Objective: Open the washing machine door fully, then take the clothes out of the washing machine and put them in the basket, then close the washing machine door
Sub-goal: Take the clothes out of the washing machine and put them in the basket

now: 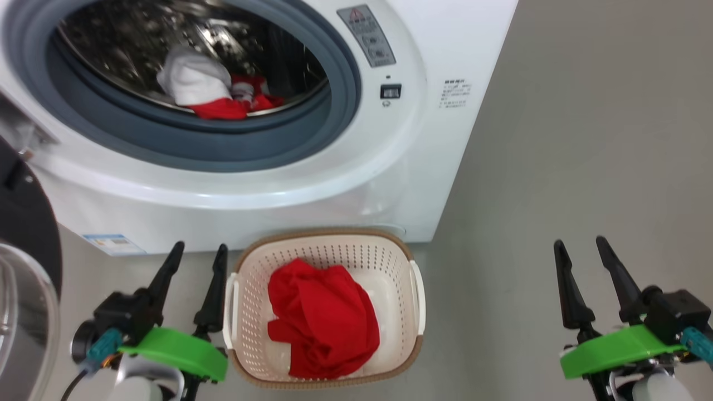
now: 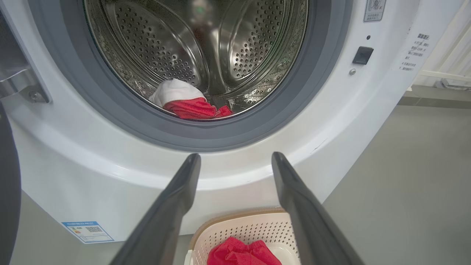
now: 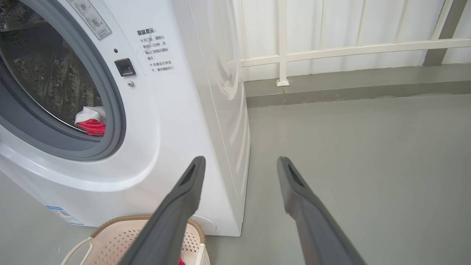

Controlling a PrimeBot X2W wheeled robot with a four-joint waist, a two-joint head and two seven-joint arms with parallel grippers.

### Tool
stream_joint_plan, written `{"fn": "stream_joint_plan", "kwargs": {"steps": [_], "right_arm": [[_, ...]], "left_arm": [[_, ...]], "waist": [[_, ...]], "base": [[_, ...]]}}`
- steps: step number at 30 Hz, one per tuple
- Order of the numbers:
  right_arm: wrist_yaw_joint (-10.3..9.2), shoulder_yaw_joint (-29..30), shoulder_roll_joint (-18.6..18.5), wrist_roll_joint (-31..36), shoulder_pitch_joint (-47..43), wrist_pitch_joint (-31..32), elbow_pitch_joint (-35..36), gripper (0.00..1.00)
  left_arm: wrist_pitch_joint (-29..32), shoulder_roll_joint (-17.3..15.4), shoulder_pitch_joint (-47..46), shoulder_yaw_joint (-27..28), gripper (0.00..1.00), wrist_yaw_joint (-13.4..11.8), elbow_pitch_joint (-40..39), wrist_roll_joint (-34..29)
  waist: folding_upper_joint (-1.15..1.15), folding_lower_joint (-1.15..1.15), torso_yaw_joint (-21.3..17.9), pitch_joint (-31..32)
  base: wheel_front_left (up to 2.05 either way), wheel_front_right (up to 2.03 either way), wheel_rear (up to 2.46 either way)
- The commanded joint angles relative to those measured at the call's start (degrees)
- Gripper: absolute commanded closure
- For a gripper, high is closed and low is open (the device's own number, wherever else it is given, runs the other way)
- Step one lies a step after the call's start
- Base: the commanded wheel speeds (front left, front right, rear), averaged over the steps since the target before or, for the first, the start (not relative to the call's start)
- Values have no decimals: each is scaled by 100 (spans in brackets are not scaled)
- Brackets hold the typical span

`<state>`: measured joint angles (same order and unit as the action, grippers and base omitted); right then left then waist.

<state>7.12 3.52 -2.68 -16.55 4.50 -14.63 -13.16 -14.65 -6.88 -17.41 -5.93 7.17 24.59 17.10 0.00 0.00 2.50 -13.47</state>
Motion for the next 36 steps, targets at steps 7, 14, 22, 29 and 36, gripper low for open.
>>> {"fn": "stream_joint_plan", "kwargs": {"steps": [7,14,22,29,36], "right_arm": [[36,-21,-20,41,-339,-37,142,0],[36,101,-20,46,-667,-37,163,0],[36,214,-20,7,-928,-37,244,0],[36,209,-20,-15,-915,-37,258,0],[36,172,-20,-18,-870,-37,245,0]], "left_arm": [[-35,-90,568,560,0,32,-712,-174],[-35,-107,1196,769,0,32,-1203,-230],[-35,-13,1789,1086,0,32,-1668,-267],[-35,40,1863,1123,0,32,-1762,-278],[-35,77,1883,1147,0,32,-1785,-294]], "waist": [[0,0,127,484],[0,0,137,696],[0,0,119,712],[0,0,122,659],[0,0,86,662]], "base": [[0,0,0],[0,0,0],[0,0,0],[0,0,0],[0,0,0]]}}
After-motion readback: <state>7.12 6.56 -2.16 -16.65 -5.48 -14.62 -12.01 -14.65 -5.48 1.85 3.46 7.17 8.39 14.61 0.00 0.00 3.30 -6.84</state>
